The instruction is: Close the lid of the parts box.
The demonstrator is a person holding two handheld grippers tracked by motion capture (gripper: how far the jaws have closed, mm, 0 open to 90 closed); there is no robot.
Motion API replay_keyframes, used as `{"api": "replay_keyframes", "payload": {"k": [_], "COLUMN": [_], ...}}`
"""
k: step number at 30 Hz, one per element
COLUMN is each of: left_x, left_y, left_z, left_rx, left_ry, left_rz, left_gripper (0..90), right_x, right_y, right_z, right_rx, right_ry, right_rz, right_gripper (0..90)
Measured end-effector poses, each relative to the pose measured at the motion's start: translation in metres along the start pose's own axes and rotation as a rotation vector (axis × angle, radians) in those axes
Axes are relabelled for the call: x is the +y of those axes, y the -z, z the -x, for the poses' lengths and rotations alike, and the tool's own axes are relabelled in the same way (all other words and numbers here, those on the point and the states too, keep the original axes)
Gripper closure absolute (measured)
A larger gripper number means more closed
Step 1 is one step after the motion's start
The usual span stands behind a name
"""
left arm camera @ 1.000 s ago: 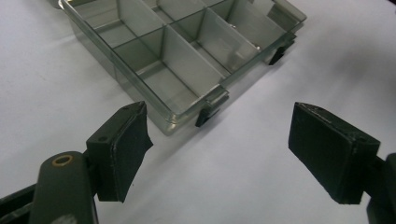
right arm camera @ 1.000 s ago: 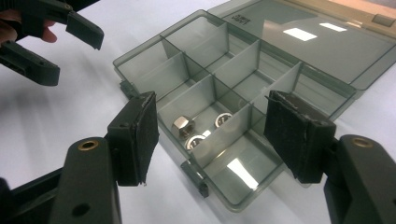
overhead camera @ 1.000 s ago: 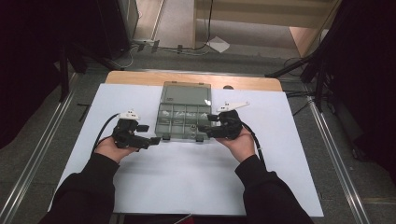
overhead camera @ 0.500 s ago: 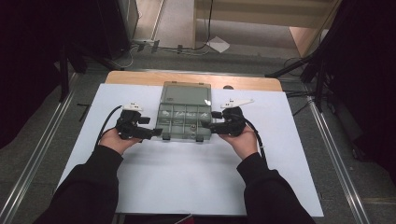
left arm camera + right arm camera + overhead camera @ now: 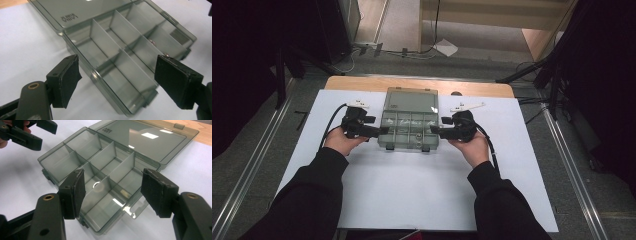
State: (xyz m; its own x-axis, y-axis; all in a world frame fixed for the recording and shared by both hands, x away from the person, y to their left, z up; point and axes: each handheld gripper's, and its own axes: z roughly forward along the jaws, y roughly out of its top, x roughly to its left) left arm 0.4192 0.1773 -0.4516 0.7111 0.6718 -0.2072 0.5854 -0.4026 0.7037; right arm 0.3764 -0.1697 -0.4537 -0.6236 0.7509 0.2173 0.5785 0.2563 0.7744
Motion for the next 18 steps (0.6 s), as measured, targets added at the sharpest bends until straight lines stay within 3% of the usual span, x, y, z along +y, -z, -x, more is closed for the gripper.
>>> {"api": "replay_keyframes", "payload": {"k": [12,14,18], "left_x": [0.017,0.020,0.026], "left_y": [-0.016,-0.018,-0.023], "left_z": [-0.010,-0.011,-0.015], "left_rx": [0.014,0.020,0.030], "left_ry": [0.017,0.021,0.028], "left_rz": [-0.001,-0.008,-0.014], "left_gripper": [20.3,24.6,24.6], "right_x": [0.018,0.021,0.025], "right_y": [-0.012,-0.014,-0.017], "right_z": [0.011,0.014,0.019], "right_rx": [-0.032,-0.039,-0.052], "right_ry": [-0.027,-0.030,-0.043], "right_rz": [0.009,0.009,0.010], "right_gripper": [38.3,38.3,38.5]}}
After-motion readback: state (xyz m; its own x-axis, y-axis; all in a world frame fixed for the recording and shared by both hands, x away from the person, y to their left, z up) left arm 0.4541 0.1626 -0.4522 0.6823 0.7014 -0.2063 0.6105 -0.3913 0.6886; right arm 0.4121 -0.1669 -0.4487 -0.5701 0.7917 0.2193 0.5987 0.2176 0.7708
